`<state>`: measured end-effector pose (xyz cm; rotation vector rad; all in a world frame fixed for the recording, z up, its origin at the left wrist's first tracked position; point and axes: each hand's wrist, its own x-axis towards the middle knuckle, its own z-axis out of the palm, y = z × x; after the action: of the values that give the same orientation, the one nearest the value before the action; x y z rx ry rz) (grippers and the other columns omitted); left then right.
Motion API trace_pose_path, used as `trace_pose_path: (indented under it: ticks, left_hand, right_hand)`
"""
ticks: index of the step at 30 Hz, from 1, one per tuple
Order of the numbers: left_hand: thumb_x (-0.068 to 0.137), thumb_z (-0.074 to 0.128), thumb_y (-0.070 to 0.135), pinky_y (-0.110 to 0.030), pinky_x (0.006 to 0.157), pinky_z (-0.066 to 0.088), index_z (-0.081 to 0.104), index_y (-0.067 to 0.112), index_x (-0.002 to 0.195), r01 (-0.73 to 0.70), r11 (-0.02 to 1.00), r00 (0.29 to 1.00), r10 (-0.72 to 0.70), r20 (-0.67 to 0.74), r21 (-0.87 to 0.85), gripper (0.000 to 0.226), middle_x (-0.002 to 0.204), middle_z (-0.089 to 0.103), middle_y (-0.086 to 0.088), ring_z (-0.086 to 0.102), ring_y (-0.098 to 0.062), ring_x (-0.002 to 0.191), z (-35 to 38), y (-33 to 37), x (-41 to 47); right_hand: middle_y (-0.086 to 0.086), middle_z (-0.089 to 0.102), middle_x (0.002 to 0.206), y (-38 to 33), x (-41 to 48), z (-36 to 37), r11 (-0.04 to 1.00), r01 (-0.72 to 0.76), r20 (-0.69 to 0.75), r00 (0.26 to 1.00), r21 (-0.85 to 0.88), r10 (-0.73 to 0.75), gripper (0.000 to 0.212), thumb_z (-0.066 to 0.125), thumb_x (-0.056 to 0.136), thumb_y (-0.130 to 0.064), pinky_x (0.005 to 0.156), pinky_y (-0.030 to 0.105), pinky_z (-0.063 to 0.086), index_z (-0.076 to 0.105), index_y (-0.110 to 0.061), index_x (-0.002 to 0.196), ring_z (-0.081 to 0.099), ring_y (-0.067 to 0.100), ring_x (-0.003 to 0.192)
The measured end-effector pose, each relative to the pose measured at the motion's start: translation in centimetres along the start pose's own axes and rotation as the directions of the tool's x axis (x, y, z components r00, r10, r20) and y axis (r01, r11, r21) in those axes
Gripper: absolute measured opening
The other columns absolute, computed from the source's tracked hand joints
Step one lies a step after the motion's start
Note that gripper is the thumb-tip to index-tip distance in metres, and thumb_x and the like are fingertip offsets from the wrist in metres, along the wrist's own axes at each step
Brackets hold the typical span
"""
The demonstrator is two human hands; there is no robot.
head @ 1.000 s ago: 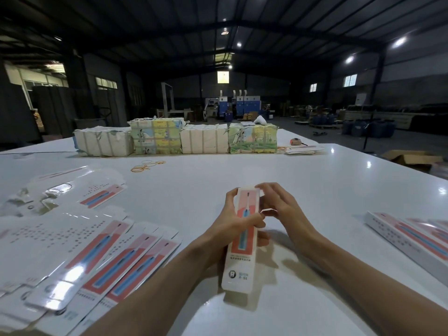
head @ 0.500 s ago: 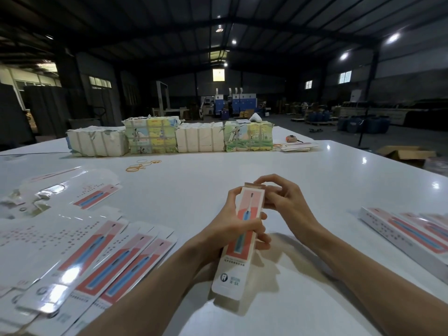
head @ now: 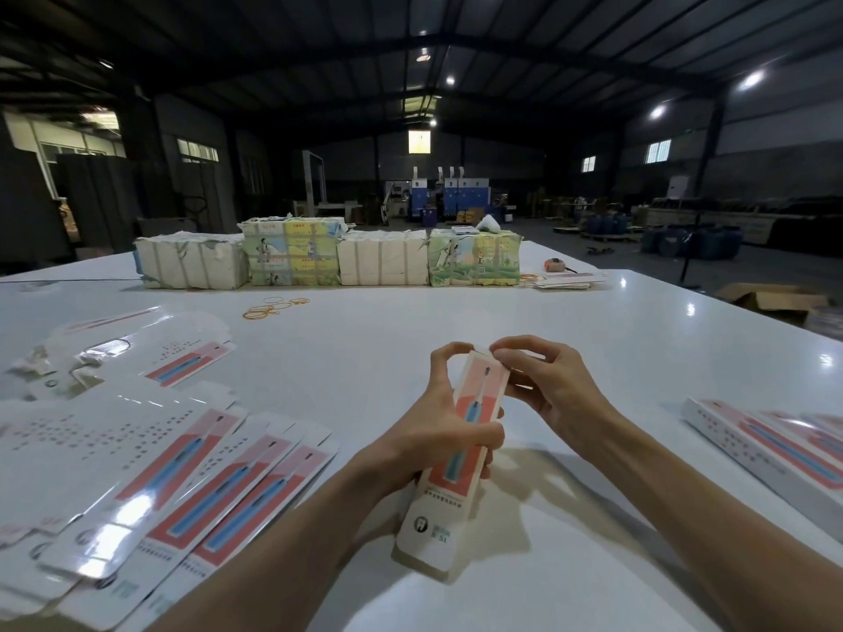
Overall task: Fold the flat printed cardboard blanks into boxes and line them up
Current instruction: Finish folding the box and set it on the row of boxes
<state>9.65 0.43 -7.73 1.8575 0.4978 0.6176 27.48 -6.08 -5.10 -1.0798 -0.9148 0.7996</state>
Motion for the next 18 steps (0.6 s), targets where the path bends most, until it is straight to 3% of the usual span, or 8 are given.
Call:
trace_pose_path:
  ticks: [4,11,15,18]
  left_hand:
    - [0.075,0.087,0.021,-0.034,0.065,0.063,0.018,0.075,0.130,0.010,1.000,1.000,-0.010,0.001,0.001,0.103,0.121,0.058,-0.011,0.078,-0.029,0.077,-0.1,0.4,-0.2]
    - [0.076,0.085,0.021,-0.035,0.065,0.063,0.022,0.069,0.131,0.051,0.999,0.998,-0.051,0.031,0.006,0.096,0.122,0.058,-0.010,0.078,-0.030,0.076,-0.1,0.4,-0.2]
    - [0.076,0.085,0.016,-0.032,0.063,0.063,0.026,0.068,0.127,0.061,0.996,0.998,-0.061,0.000,-0.060,0.094,0.116,0.060,-0.013,0.079,-0.028,0.075,-0.5,0.2,0.1]
    - [0.076,0.085,0.012,-0.033,0.064,0.063,0.029,0.065,0.128,0.040,0.993,0.999,-0.043,-0.024,-0.110,0.093,0.117,0.057,-0.015,0.078,-0.026,0.077,-0.9,0.0,0.3]
  right_hand:
    - [0.015,0.078,0.098,-0.3,-0.1,-0.2,1.000,0.011,0.040,0.999,-0.003,-0.011,0.012,0.068,0.098,-0.005,0.074,0.040,0.065,0.080,-0.003,0.096,0.077,0.032,0.098]
    - [0.020,0.077,0.102,-0.7,-0.2,-0.6,0.997,-0.006,0.101,0.995,-0.073,0.013,0.022,0.063,0.100,0.001,0.079,0.042,0.066,0.082,-0.004,0.091,0.076,0.033,0.103]
    - [0.019,0.077,0.109,-0.2,-0.4,-0.1,1.000,-0.015,0.134,0.991,0.006,0.014,0.020,0.060,0.101,0.000,0.078,0.036,0.065,0.080,-0.001,0.105,0.075,0.030,0.107]
    - [0.013,0.078,0.110,0.3,-0.6,0.6,0.998,0.018,0.157,0.988,-0.057,-0.008,0.022,0.069,0.099,-0.014,0.085,0.038,0.064,0.076,-0.005,0.117,0.076,0.028,0.107]
